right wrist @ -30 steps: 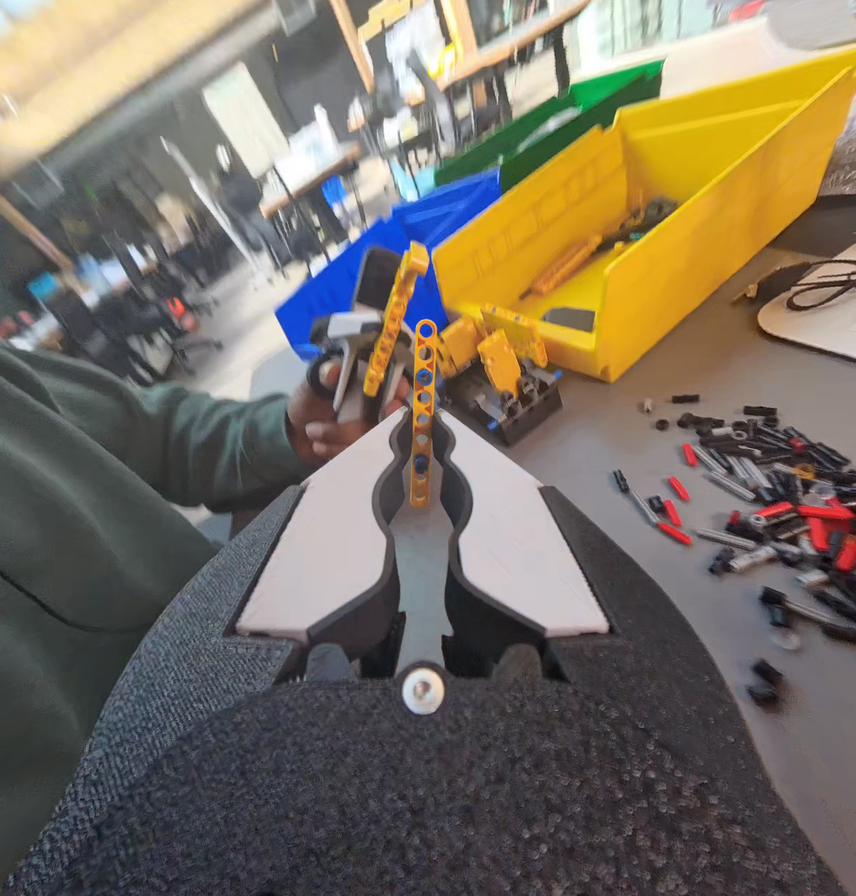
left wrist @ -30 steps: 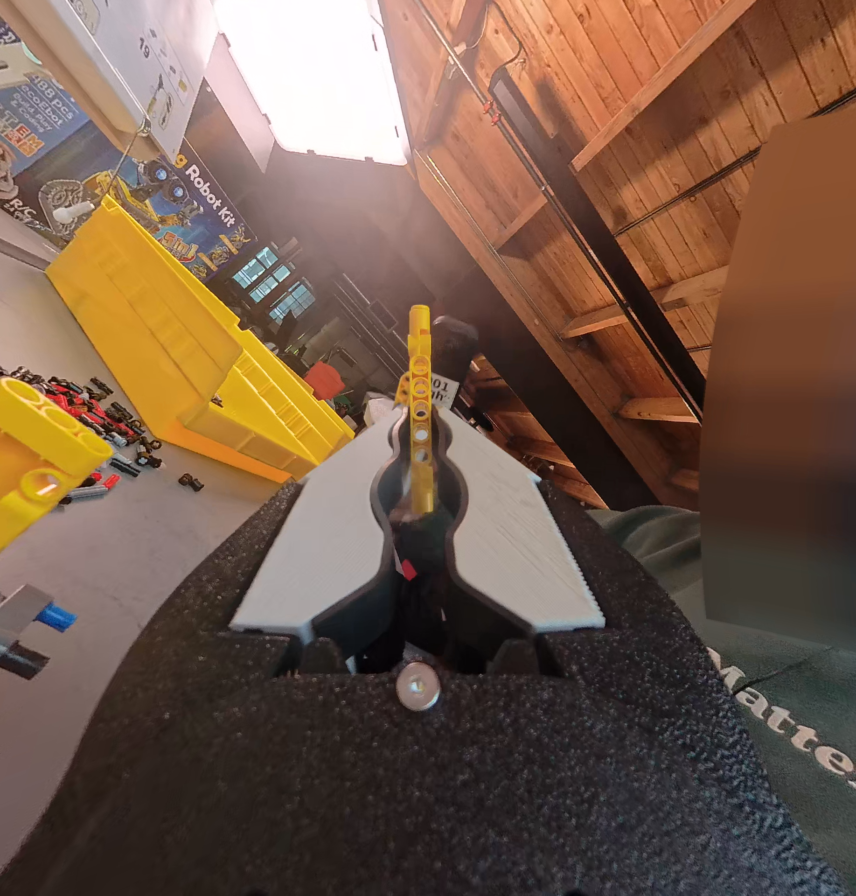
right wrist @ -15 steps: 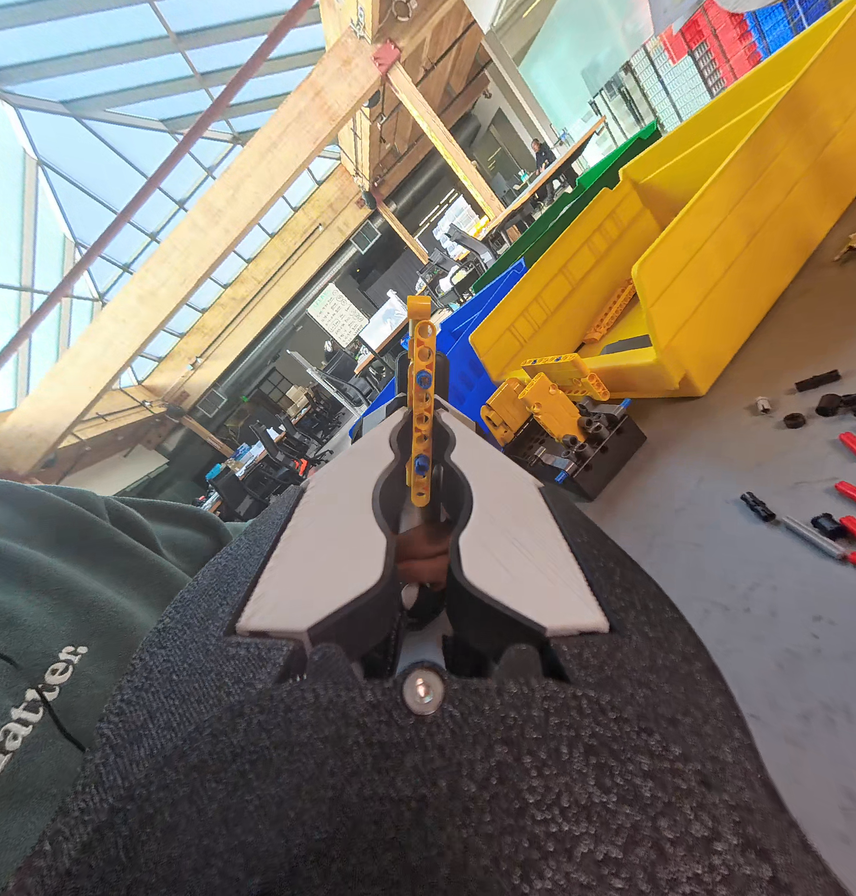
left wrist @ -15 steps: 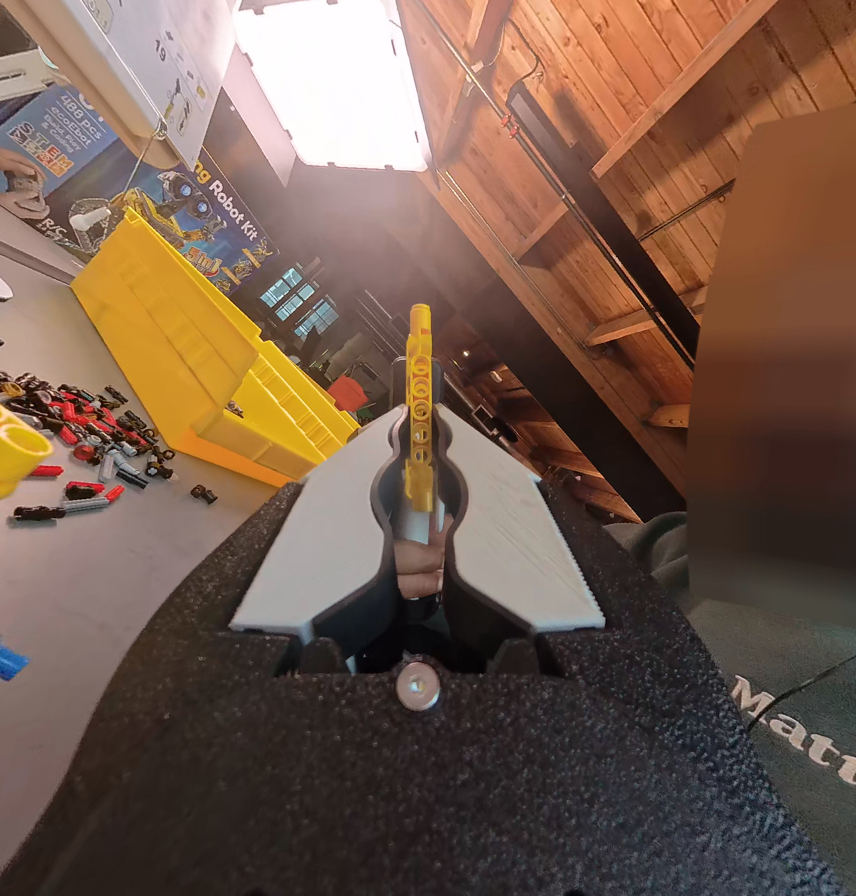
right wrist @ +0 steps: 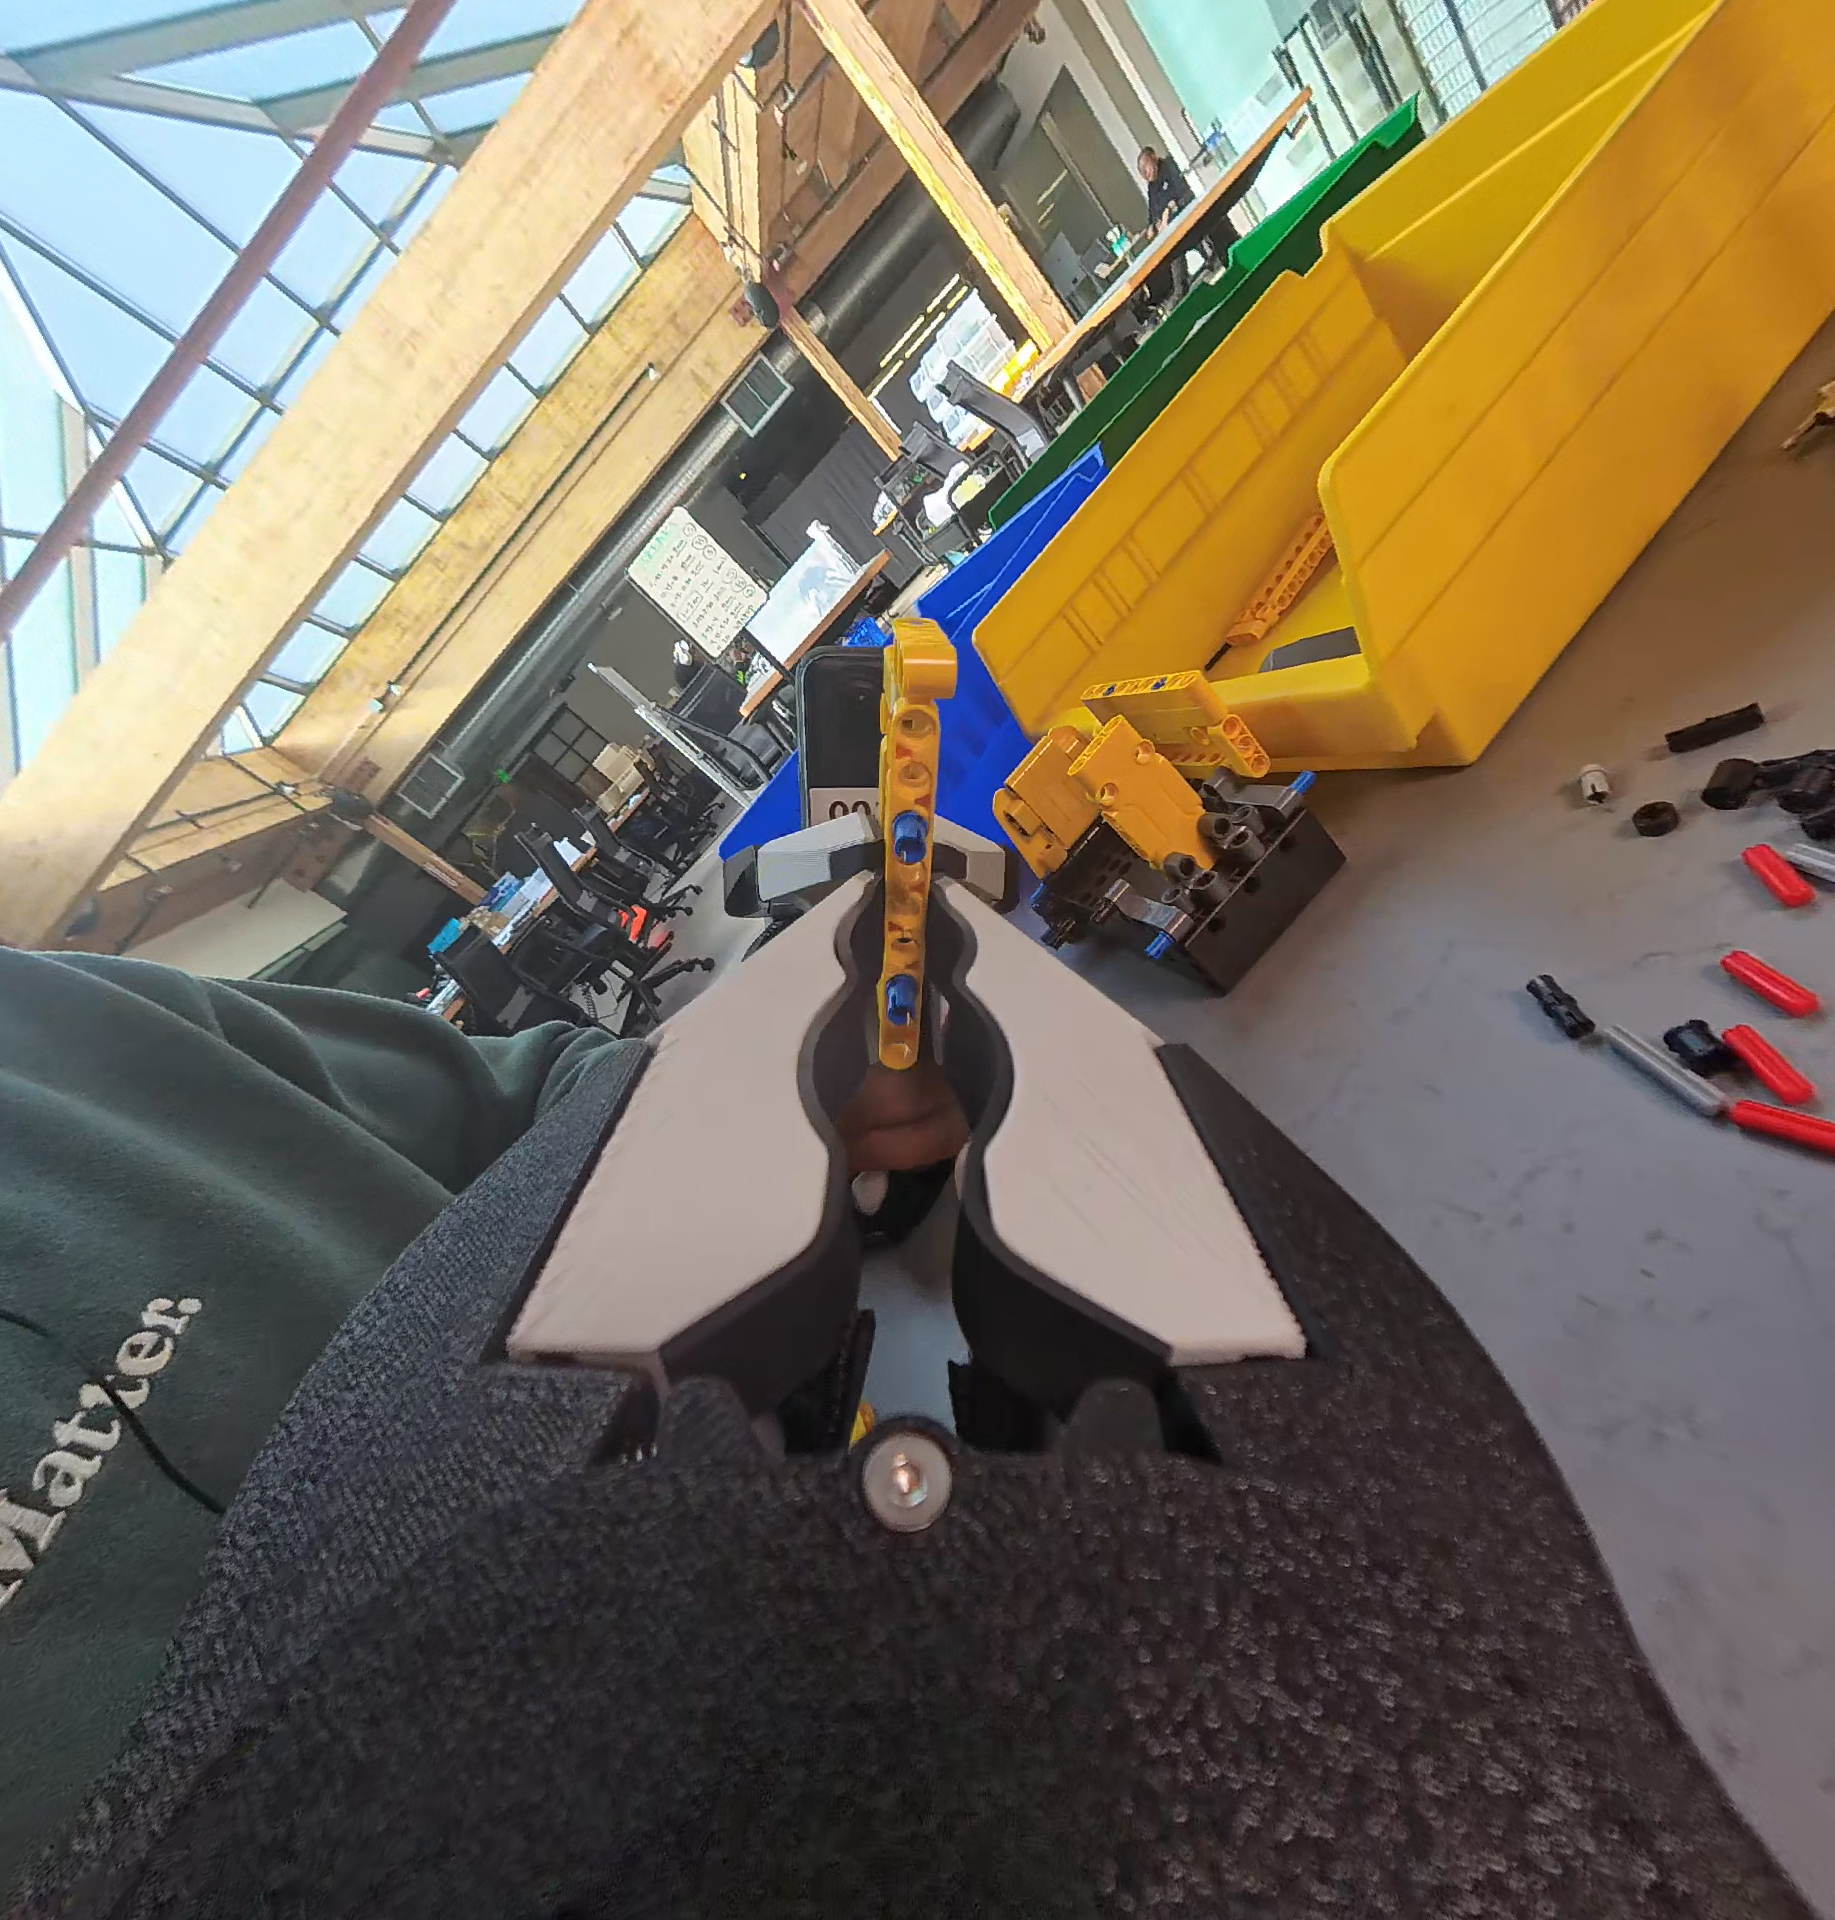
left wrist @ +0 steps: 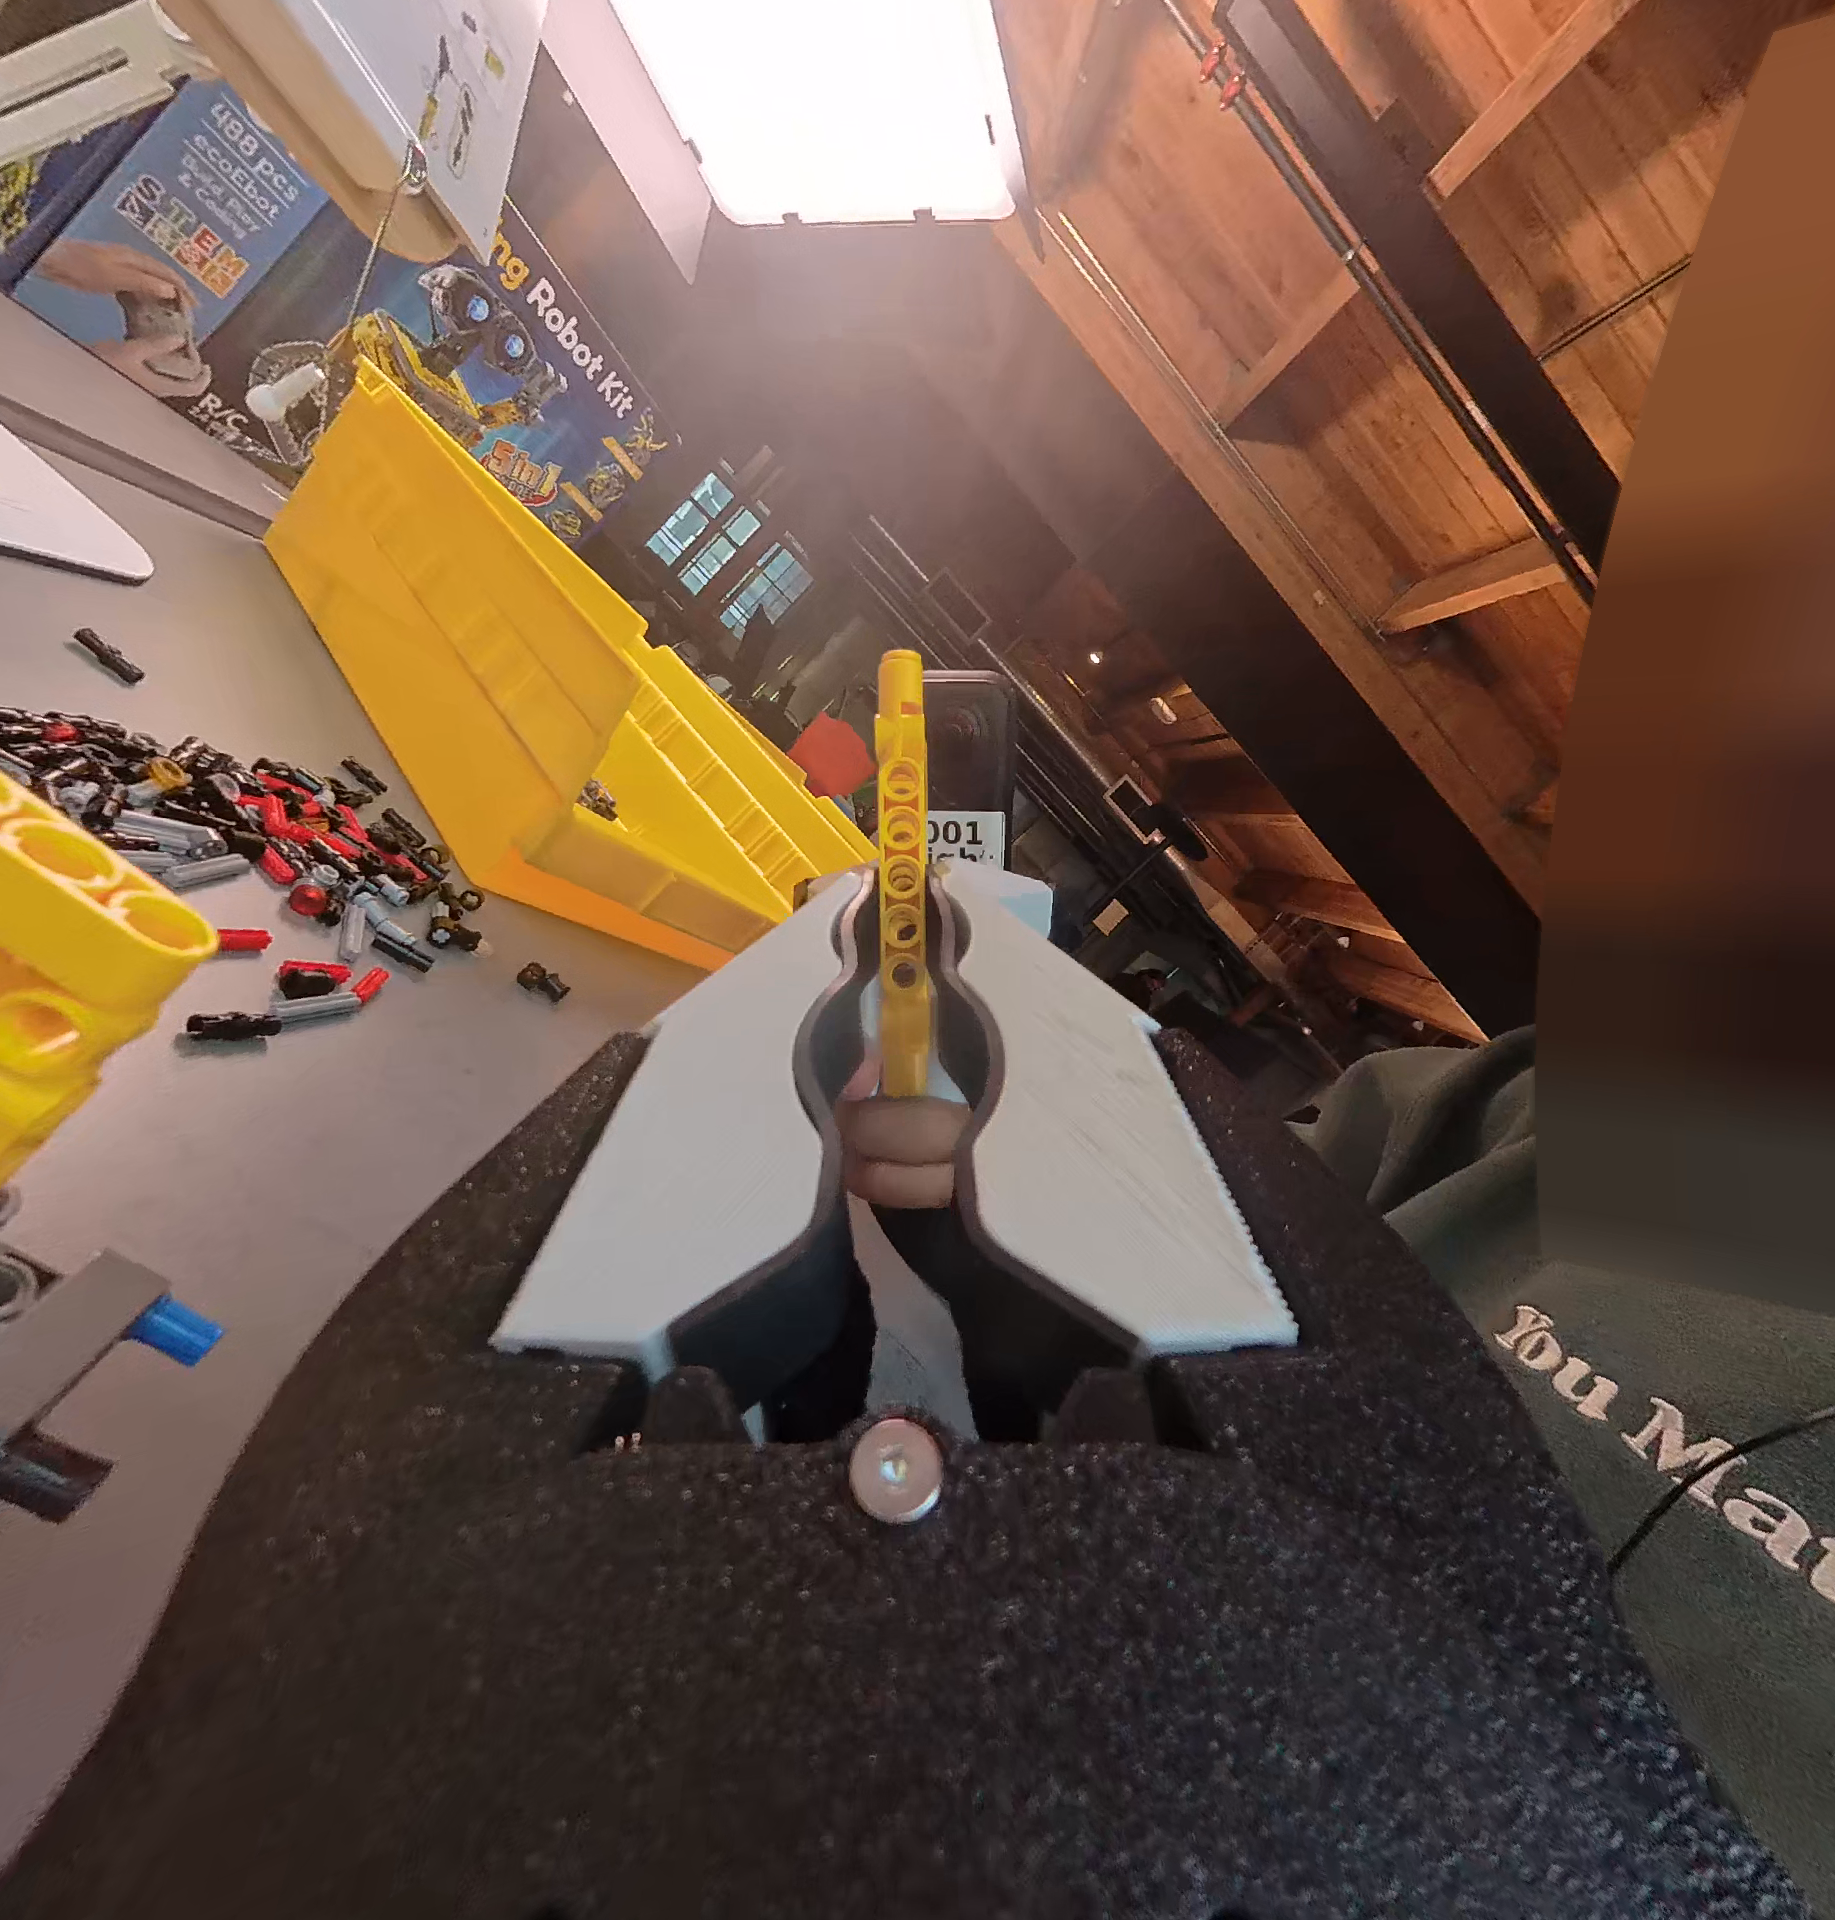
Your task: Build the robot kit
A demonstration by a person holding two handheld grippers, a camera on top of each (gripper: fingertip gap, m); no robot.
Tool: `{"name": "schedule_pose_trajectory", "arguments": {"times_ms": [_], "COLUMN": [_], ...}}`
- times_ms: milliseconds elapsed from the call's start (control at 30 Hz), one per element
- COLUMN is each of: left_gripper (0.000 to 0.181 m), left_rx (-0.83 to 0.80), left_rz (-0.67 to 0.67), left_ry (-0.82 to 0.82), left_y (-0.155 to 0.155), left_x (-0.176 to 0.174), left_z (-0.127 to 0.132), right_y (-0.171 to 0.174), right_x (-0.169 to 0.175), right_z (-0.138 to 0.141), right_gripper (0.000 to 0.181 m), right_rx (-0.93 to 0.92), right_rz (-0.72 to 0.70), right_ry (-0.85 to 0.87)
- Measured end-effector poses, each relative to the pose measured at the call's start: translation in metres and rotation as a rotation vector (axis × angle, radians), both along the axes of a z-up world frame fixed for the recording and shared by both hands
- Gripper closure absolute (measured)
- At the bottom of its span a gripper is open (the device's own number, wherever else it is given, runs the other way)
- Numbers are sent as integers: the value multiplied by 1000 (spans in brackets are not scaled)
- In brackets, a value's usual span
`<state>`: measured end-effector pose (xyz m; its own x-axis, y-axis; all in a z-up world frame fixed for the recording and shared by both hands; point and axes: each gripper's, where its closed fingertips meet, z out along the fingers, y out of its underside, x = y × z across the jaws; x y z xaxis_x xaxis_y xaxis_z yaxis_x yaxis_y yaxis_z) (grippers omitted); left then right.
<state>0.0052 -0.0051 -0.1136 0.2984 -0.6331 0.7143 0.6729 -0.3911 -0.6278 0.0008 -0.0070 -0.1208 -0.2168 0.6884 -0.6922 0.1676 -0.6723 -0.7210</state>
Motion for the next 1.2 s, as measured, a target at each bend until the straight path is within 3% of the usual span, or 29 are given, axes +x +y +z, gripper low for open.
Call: {"name": "schedule_pose_trajectory", "arguments": {"times_ms": [333,500,667,1000,1200], "left_gripper": [176,176,175,175,176], "left_rx": [-14,-33,-35,21,33], "left_rz": [-111,-109,-134,-84,-10], "left_ry": [58,-7,-174,-199,-197], "left_y": [-7,-6,-6,-1,1], "left_x": [5,5,3,1,-1], "left_z": [-5,-3,5,13,14], "right_y": [-9,-7,-7,0,5], "right_x": [4,3,3,1,-2], "right_z": [-6,-3,7,15,18], "right_gripper": [177,177,177,176,177], "right_rx": [52,33,-23,-73,0], "right_rz": [72,63,51,-65,-202], "right_ry": [-25,-7,29,57,78]}}
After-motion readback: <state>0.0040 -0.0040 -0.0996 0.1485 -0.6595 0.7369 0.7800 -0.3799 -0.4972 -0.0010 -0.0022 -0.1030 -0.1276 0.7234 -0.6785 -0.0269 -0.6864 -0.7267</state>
